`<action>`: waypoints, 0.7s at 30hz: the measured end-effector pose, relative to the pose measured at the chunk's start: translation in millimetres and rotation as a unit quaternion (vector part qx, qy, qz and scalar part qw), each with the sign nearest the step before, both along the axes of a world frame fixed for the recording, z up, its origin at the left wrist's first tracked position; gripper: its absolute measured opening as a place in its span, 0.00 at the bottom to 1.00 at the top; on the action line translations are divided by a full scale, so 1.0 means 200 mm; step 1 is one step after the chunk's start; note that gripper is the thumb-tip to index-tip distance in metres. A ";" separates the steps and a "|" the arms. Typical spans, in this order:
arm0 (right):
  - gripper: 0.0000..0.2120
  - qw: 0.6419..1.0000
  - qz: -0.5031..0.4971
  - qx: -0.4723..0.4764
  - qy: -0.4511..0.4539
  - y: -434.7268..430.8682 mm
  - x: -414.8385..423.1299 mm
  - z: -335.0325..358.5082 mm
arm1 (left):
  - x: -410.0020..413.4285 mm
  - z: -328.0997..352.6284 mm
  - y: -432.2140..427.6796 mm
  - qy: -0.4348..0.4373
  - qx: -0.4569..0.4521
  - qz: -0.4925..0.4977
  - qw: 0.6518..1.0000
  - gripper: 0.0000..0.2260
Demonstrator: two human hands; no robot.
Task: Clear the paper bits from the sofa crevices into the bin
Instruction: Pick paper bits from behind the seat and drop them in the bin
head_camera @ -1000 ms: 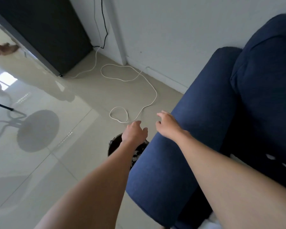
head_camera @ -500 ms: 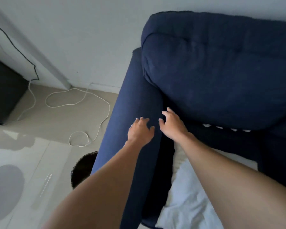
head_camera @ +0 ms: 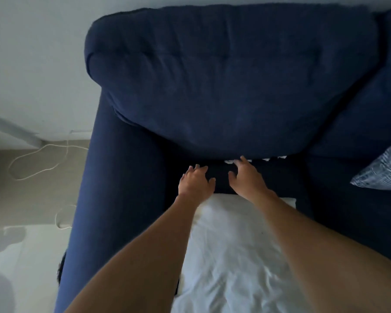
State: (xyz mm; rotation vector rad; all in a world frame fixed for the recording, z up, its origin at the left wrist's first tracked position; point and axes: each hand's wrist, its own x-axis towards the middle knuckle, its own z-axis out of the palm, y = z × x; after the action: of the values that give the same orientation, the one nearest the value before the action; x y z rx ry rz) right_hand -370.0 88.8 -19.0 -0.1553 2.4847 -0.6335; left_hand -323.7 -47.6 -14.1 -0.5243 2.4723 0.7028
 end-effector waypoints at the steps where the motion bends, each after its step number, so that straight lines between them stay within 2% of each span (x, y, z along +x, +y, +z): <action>1: 0.21 1.000 -0.010 0.001 -0.008 0.04 -0.01 -0.03 | -0.03 -0.03 0.04 -0.007 0.001 -0.011 1.000 0.24; 6: 0.18 0.997 -0.053 0.015 -0.048 0.18 -0.09 -0.22 | -0.19 -0.22 0.18 -0.043 -0.001 -0.053 0.998 0.24; 15: 0.24 0.996 -0.068 0.006 -0.063 0.27 -0.23 -0.65 | -0.38 -0.64 0.26 -0.091 0.000 -0.093 0.992 0.27; 21: 0.25 0.997 -0.049 -0.005 -0.062 0.29 -0.37 -0.83 | -0.53 -0.85 0.30 -0.069 -0.015 -0.119 0.990 0.27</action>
State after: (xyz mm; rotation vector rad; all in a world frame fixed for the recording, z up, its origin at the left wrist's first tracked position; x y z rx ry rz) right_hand -444.3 147.0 -184.5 0.0021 2.3816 -0.6759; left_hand -429.7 12.9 -183.8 -0.2717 2.3671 0.5153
